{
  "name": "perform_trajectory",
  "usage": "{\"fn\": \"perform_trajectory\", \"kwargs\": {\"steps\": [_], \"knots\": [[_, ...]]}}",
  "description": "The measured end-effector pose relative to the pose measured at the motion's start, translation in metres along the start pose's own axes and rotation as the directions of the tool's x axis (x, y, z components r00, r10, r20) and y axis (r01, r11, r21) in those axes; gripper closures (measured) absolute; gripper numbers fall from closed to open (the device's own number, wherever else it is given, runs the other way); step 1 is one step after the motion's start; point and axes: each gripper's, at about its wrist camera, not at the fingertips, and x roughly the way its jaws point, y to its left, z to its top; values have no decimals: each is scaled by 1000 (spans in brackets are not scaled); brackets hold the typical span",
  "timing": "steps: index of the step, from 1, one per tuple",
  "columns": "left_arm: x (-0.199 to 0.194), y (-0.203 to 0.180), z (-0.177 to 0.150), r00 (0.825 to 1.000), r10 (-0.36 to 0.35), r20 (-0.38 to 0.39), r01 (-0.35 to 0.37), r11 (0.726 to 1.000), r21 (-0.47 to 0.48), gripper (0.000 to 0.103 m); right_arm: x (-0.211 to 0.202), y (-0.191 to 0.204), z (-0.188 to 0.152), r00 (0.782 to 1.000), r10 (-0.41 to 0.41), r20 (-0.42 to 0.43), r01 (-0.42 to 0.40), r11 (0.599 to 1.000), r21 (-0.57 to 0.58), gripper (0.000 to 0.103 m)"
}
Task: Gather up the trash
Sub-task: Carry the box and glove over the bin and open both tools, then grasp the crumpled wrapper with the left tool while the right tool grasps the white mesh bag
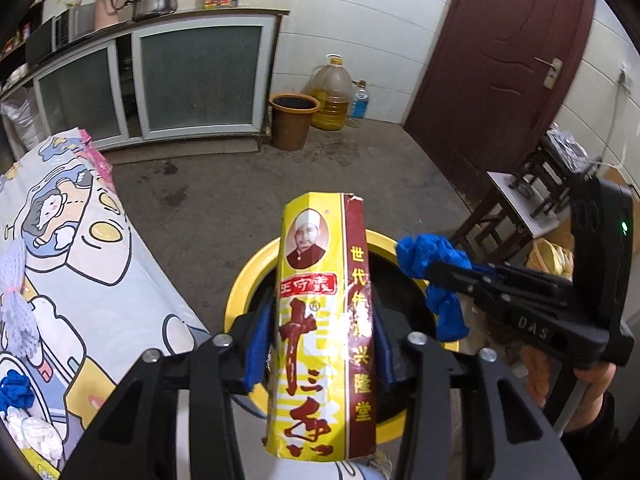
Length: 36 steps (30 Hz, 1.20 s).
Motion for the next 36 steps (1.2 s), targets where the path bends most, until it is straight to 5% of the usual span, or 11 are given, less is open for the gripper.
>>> {"fn": "perform_trajectory", "kwargs": {"steps": [3,6,14,24,30,36], "knots": [[-4,4,0,999,23,36,-22,999,-32,16,2,-5,3,999,-34,-6,34,999,20,79],[-12,16,-3,998,22,61,-18,997,-79,8,-1,-12,1,999,-50,4,50,998,41,52],[-40,51,-19,995,27,100,-6,979,-202,8,-7,-14,-7,998,-59,-5,60,996,68,51],[-137,71,-55,969,69,237,-35,989,-145,8,-17,39,-9,1000,-16,20,16,1000,-15,51],[-200,120,-96,950,163,265,-119,978,-173,8,-13,90,-5,999,33,24,-31,994,-103,51],[-242,185,-148,917,335,216,-291,933,-213,8,4,143,-3,996,84,-4,-83,977,-198,51]]}}
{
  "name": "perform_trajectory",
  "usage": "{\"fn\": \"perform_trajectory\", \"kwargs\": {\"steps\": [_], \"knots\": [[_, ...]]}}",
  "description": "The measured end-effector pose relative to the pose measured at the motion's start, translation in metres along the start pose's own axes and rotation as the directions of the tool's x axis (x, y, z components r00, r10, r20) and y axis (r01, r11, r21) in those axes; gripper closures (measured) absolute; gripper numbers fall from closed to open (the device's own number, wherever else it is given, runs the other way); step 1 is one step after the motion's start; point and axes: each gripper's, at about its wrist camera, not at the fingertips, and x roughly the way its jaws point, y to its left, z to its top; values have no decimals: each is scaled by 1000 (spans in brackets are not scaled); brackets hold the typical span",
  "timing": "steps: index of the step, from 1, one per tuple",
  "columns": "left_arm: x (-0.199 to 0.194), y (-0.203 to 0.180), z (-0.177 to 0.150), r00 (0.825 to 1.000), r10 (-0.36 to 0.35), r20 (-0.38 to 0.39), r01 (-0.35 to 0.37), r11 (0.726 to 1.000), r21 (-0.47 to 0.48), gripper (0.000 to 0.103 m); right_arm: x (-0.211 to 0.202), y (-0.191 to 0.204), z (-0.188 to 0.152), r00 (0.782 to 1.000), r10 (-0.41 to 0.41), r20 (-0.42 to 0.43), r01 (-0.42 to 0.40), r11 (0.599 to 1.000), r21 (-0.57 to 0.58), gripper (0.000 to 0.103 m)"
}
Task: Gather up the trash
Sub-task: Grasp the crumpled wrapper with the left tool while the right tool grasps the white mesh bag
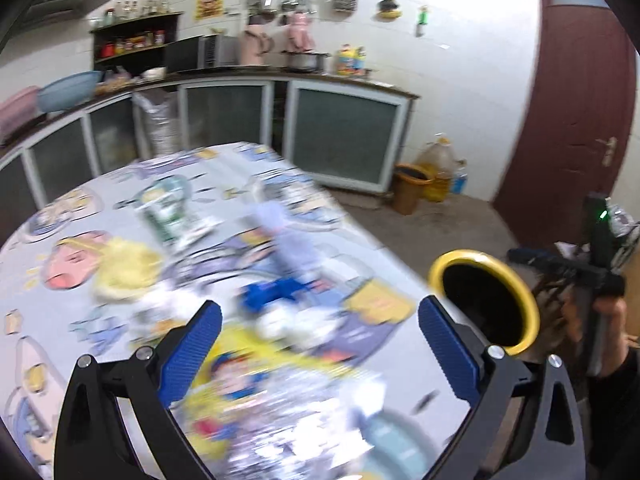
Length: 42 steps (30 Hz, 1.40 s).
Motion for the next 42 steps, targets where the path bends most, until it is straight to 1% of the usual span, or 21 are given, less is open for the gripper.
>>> {"fn": "perform_trajectory", "kwargs": {"steps": [2,5,8,10,11,13,15,20,26,29,32,35,38,39,40,42], "knots": [[-4,22,-7,999,41,-8,-41,999,1,8,12,19,4,1000,20,-21,-21,999,-33,51],[-9,52,-19,997,68,-24,-68,998,1,8,32,45,11,997,60,-51,-64,995,-77,51],[-8,76,-24,997,69,-27,-69,998,2,8,53,71,18,991,104,-89,-114,988,-105,50],[-3,89,-24,998,37,-40,-37,999,-2,8,71,93,25,984,135,-119,-150,980,-129,50],[-2,94,-27,998,36,-43,-36,999,-1,8,84,107,30,981,143,-134,-163,975,-152,49],[7,100,-26,998,41,-55,-41,999,6,8,99,124,36,977,153,-150,-178,969,-173,44],[19,106,-24,997,39,-70,-39,999,3,8,118,141,44,968,181,-176,-212,961,-178,43],[48,120,-17,993,-11,-114,8,999,-33,8,161,171,64,960,171,-223,-217,955,-203,43],[72,123,-15,988,-33,-148,24,998,-64,8,201,193,77,952,149,-267,-213,950,-229,43],[78,126,-16,987,-30,-159,17,996,-86,8,216,198,78,951,129,-281,-202,947,-249,43],[84,129,-17,985,-36,-168,19,995,-103,9,233,201,77,946,114,-304,-196,948,-251,43],[92,131,-17,981,-35,-188,13,993,-117,17,246,202,77,942,107,-318,-192,948,-252,43],[101,131,-18,977,-31,-209,7,994,-113,32,257,202,76,936,105,-337,-195,949,-247,43],[105,131,-17,975,-32,-220,8,994,-113,43,261,202,76,932,106,-347,-199,949,-244,46],[106,132,-17,974,-30,-223,3,993,-119,54,263,202,76,931,105,-349,-198,950,-243,56],[107,135,-15,974,-34,-224,2,990,-140,66,266,201,75,929,103,-356,-195,953,-234,69]]}}
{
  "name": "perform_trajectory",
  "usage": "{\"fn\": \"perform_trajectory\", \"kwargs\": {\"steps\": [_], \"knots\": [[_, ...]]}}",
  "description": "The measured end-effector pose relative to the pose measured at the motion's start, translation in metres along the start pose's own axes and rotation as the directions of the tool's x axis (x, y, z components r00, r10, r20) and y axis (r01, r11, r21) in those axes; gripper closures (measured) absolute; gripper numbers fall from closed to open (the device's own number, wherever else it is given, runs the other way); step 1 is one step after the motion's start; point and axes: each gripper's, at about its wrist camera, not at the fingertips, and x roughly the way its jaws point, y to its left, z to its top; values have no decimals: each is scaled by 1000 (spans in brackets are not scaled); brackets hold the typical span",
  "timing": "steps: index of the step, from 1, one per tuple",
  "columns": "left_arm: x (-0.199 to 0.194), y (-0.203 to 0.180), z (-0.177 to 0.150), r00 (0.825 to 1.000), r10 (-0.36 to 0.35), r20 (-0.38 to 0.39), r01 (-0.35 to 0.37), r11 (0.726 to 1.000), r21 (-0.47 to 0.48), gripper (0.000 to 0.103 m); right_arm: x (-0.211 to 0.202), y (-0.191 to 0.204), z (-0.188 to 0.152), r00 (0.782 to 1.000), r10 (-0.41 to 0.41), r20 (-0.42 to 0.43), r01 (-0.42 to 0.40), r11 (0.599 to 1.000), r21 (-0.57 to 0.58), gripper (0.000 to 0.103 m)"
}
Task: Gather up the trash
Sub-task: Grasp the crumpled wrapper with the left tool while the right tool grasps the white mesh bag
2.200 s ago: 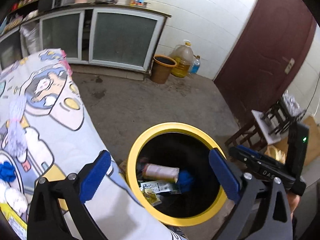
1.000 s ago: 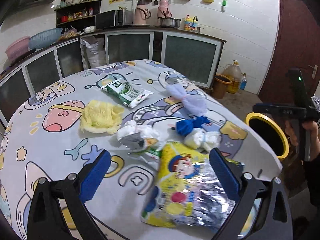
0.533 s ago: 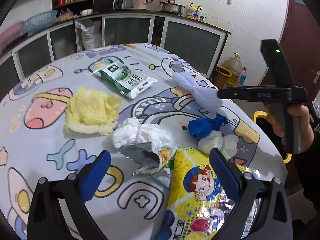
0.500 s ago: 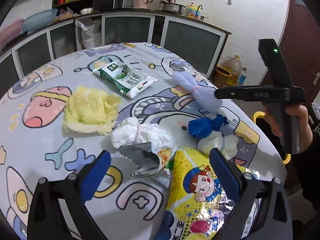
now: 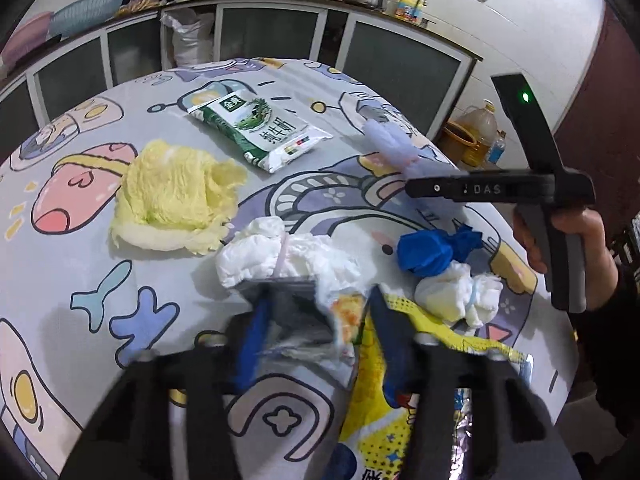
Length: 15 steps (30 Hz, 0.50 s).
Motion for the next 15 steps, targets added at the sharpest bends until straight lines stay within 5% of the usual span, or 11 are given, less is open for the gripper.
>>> {"fn": "perform_trajectory", "kwargs": {"steps": [4,15], "knots": [[-15,12,4,999,-18,36,20,998,-59,80,-9,-2,-2,999,27,31,-27,1000,8,81],[-85,28,-5,989,43,141,-30,995,-92,81,-64,2,-6,987,54,154,-54,999,-5,81]]}}
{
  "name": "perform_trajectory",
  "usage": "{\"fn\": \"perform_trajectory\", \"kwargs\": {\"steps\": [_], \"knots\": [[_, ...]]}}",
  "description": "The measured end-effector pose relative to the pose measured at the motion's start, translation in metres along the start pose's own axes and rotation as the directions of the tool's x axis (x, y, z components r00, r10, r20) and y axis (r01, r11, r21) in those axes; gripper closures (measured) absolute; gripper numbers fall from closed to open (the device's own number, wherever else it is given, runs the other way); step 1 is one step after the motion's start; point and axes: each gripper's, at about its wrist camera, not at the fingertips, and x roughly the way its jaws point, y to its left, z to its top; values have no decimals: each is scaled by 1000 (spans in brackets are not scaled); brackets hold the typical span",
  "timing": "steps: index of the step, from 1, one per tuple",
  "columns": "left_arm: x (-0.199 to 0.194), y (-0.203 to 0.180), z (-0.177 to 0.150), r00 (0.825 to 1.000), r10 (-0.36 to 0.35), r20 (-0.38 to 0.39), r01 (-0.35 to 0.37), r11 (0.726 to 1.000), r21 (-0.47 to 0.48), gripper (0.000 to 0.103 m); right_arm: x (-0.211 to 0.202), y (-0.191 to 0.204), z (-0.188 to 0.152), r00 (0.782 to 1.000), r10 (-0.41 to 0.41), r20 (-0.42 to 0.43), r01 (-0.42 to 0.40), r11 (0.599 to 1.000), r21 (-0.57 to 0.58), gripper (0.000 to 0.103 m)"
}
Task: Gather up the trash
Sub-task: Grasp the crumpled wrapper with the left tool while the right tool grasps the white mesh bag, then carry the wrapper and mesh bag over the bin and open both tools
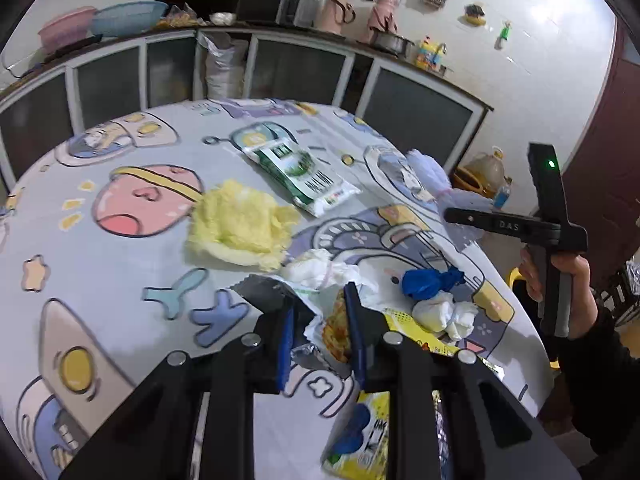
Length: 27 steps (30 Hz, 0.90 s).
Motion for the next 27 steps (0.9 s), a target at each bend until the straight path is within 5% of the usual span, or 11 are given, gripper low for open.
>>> {"fn": "perform_trajectory", "kwargs": {"steps": [13,27], "knots": [[-62,2,-9,995,51,89,-48,998,-34,81,-58,10,-23,999,19,49,-19,1000,1,81],[-57,-31,-41,999,28,43,-27,999,-24,81,-97,2,-85,999,37,19,-38,999,37,81]]}}
